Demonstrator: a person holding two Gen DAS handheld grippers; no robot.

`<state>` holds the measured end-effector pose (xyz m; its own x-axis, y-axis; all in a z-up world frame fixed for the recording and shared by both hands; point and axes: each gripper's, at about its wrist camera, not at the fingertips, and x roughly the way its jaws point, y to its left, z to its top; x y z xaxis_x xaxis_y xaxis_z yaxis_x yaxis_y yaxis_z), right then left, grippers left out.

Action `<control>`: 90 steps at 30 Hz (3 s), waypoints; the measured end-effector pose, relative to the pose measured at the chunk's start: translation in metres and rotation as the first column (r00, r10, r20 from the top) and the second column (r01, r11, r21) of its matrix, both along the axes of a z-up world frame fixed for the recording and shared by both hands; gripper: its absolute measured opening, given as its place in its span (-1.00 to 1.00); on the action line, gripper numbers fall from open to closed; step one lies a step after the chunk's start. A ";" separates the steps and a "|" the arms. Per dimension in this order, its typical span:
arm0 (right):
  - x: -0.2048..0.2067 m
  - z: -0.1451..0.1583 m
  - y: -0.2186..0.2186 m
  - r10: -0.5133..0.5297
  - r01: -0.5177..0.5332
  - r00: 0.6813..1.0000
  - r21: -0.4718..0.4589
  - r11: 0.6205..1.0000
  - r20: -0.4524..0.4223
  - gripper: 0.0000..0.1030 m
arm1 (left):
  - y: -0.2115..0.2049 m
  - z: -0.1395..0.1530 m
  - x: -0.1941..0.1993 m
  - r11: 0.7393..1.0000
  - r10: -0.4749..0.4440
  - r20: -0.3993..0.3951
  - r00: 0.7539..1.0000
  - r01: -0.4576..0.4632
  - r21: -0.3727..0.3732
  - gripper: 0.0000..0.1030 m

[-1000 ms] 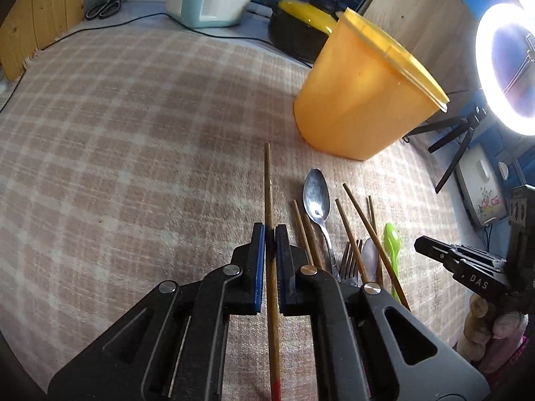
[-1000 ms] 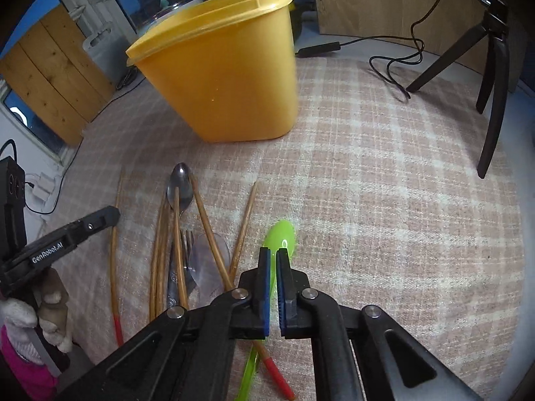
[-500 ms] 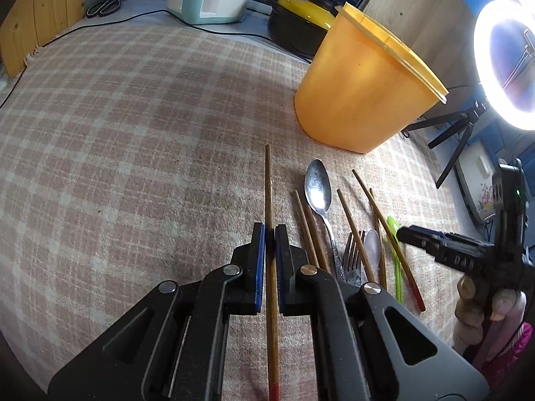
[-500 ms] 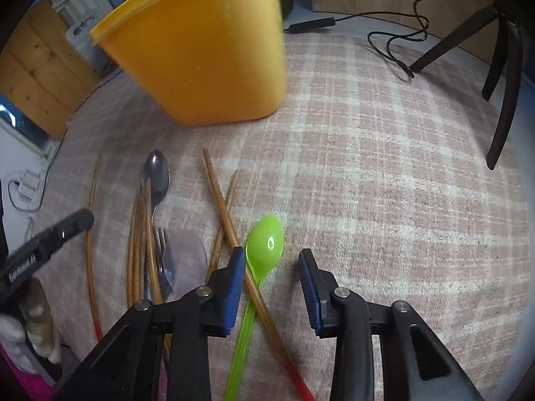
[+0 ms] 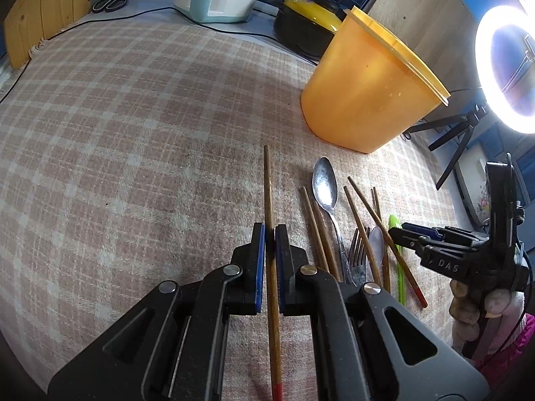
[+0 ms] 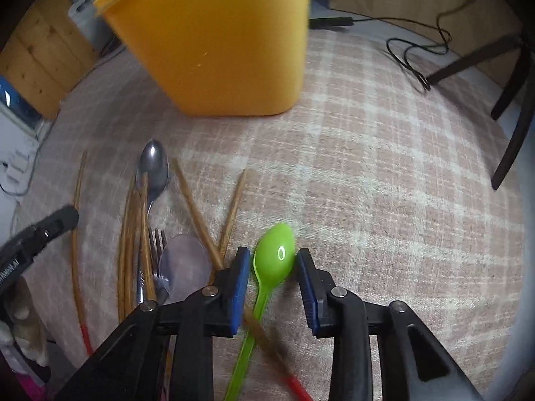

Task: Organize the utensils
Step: 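Lift the green spoon and chopstick and carry both over the yellow bucket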

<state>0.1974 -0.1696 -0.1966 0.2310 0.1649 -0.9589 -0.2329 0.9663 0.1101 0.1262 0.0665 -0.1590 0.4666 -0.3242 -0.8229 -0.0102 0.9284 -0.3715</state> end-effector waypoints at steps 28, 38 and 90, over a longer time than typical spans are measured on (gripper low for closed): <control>-0.016 0.105 -0.047 -0.135 0.096 0.938 0.135 0.986 0.318 -0.53 | 0.001 0.076 0.020 1.000 -0.006 0.192 0.981 0.006 0.002 -0.93; -0.012 0.150 -0.049 -0.158 0.088 0.896 0.183 0.979 0.415 -0.53 | 0.000 0.114 0.034 1.000 -0.019 0.287 0.958 0.022 -0.008 -0.93; 0.107 0.171 -0.016 -0.201 0.118 0.785 0.176 0.977 0.586 -0.52 | -0.021 0.167 0.123 0.999 -0.036 0.383 0.923 0.049 -0.023 -0.94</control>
<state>0.3040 -0.1856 -0.0256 0.7842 0.1810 -0.5935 -0.1355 0.9834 0.1208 0.2491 0.0459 0.0080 0.7289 -0.3732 -0.5739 0.1775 0.9127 -0.3681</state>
